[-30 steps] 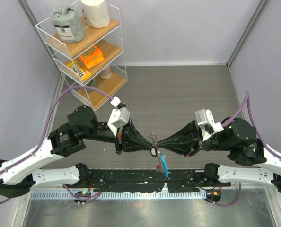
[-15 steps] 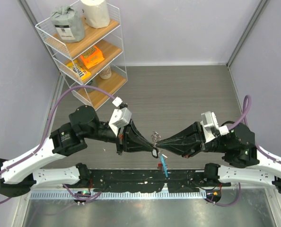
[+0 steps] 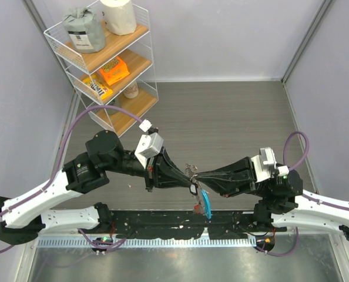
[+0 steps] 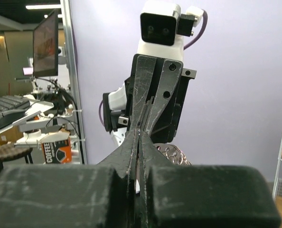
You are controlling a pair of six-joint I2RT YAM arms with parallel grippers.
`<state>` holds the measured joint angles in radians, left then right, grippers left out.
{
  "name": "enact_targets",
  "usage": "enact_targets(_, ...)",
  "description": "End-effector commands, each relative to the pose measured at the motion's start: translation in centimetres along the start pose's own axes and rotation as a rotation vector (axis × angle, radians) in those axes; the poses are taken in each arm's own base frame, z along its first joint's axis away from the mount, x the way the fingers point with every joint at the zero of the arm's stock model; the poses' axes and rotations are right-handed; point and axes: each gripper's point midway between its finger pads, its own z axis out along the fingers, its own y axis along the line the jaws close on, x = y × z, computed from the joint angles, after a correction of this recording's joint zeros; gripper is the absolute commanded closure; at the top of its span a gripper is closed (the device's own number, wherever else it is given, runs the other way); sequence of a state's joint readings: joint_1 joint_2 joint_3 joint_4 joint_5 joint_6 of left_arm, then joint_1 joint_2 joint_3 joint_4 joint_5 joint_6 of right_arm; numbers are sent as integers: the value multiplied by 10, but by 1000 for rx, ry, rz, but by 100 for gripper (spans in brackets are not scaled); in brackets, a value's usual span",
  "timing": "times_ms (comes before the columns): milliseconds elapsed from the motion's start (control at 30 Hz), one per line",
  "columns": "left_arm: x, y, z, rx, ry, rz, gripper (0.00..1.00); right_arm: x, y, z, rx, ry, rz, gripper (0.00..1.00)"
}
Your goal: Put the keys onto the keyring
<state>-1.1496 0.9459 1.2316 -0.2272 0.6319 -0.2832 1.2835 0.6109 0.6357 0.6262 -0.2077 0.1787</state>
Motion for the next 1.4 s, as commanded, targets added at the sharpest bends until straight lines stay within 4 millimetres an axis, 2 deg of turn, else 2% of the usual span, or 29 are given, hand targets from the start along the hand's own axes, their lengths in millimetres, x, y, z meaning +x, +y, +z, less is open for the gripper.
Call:
enact_targets(0, -22, -6, 2, 29, -69, 47, 100, -45, 1, 1, 9, -220, -32, 94)
enact_targets(233, -20, -4, 3, 25, -60, 45, 100, -53, 10, 4, -49, -294, -28, 94)
enact_targets(567, -19, -2, 4, 16, -54, 43, 99, -49, 18, 7, -102, -327, 1, 94)
enact_targets(633, -19, -2, 1, 4, -52, 43, 91, -48, 17, 6, -92, -313, -7, 94)
enact_targets(667, -19, -2, -2, -7, -53, 49, 81, -52, 17, 4, -87, -319, -18, 94)
enact_targets(733, -20, -1, -9, -37, -56, 69, 68, -52, 15, 2, -69, -299, -29, 94)
enact_targets(867, -26, -1, -24, -91, -75, 105, 59, -50, 12, 0, -50, -264, -42, 94)
enact_targets(967, -35, -1, -32, -130, -110, 126, 46, -48, 10, 0, -41, -255, -44, 94)
enact_targets(1133, -45, -3, -33, -132, -150, 138, 44, -44, 9, 6, -37, -236, -40, 94)
enact_targets(1367, -49, -2, -24, -103, -163, 139, 43, -41, 8, 10, -39, -228, -38, 94)
